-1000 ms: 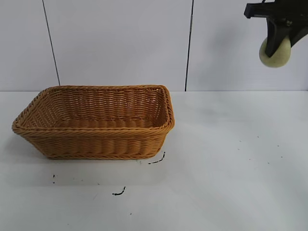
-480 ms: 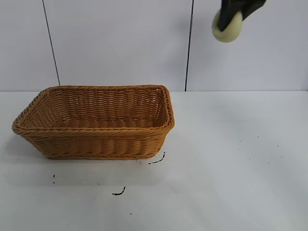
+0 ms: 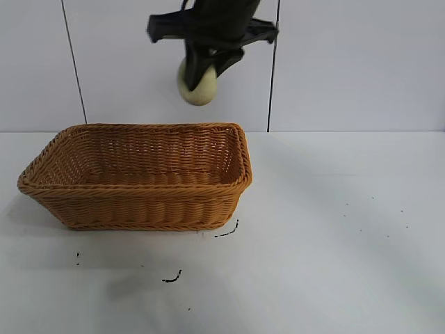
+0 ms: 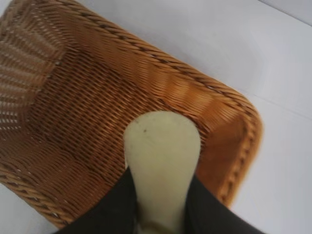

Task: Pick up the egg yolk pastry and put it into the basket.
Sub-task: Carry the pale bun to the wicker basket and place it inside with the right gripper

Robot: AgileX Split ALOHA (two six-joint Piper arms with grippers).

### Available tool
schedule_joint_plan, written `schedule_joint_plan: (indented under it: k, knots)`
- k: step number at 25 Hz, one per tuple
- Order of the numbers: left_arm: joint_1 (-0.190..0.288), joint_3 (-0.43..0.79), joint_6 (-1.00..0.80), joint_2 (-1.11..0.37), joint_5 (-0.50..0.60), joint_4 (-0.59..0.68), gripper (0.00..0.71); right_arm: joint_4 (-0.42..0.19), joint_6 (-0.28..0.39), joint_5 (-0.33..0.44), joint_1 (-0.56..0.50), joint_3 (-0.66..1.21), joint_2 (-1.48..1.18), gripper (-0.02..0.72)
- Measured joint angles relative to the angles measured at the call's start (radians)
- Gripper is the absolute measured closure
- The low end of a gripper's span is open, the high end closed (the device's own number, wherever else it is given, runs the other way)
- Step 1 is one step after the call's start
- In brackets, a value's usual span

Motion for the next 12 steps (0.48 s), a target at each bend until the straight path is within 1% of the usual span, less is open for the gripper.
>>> schedule_joint_plan:
  k: [4, 12]
  knots:
    - [0.000, 0.000, 0.000, 0.000, 0.000, 0.000, 0.014, 0.005, 0.000, -0.087, 0.041, 0.000, 0.093, 0.563]
    - [0.000, 0.000, 0.000, 0.000, 0.000, 0.000, 0.014, 0.023, 0.003, -0.172, 0.045, 0.000, 0.224, 0.563]
